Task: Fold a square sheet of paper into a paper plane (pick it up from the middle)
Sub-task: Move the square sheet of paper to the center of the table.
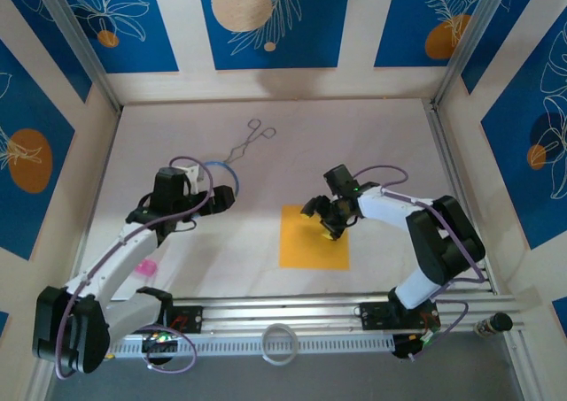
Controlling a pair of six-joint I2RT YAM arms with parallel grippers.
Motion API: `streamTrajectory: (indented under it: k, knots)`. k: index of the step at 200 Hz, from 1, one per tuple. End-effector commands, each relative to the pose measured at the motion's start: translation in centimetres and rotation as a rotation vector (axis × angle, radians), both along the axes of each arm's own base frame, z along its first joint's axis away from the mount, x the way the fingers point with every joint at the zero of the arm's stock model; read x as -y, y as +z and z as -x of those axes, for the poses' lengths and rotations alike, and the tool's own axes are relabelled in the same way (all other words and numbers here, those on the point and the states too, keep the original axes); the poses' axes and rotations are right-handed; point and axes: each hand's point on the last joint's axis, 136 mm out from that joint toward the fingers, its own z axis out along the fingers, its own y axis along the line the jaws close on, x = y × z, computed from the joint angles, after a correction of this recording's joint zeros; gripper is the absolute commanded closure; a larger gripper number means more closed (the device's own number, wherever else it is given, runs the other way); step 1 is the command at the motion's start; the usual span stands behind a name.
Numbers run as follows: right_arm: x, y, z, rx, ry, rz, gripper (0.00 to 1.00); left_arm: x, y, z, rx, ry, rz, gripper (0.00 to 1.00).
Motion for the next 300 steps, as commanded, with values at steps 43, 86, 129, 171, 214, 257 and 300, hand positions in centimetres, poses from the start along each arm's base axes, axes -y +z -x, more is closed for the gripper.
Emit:
streamTrajectory:
  k: [43,86,129,171,214,257,300]
  knots:
    - [-2.3,-2.4,2.2,-0.111,-0.175,0.042,0.25,1.8,1.5,-0.9,-0.015,-0.068,0.069,0.0]
    - [-3.0,-3.5,2.8,-0.106,-0.215,-0.009,0.26,1.6,0.9,-0.3,-0.054,-0.062,0.053,0.0]
    - [-3.1,-3.5,2.7,-0.093,-0.209,-0.029,0.26,1.3,1.0,-0.1,-0.056,-0.047,0.046,0.0]
    - [-3.9,-3.8,2.7,-0.104,-0.218,-0.083,0.26,0.9,0.7,0.1,-0.085,-0.022,0.036,0.01]
    - [-5.1,-3.3,2.4,-0.064,-0.199,-0.144,0.27,0.4,1.2,0.4,-0.113,0.013,0.024,0.01]
    - [-5.1,-3.0,2.5,-0.069,-0.182,-0.162,0.28,0.9,1.0,0.9,-0.134,0.017,0.085,0.04]
    - [-6.4,0.8,-0.3,0.067,-0.118,-0.242,0.28,2.4,0.7,1.2,-0.162,-0.041,0.11,0.11]
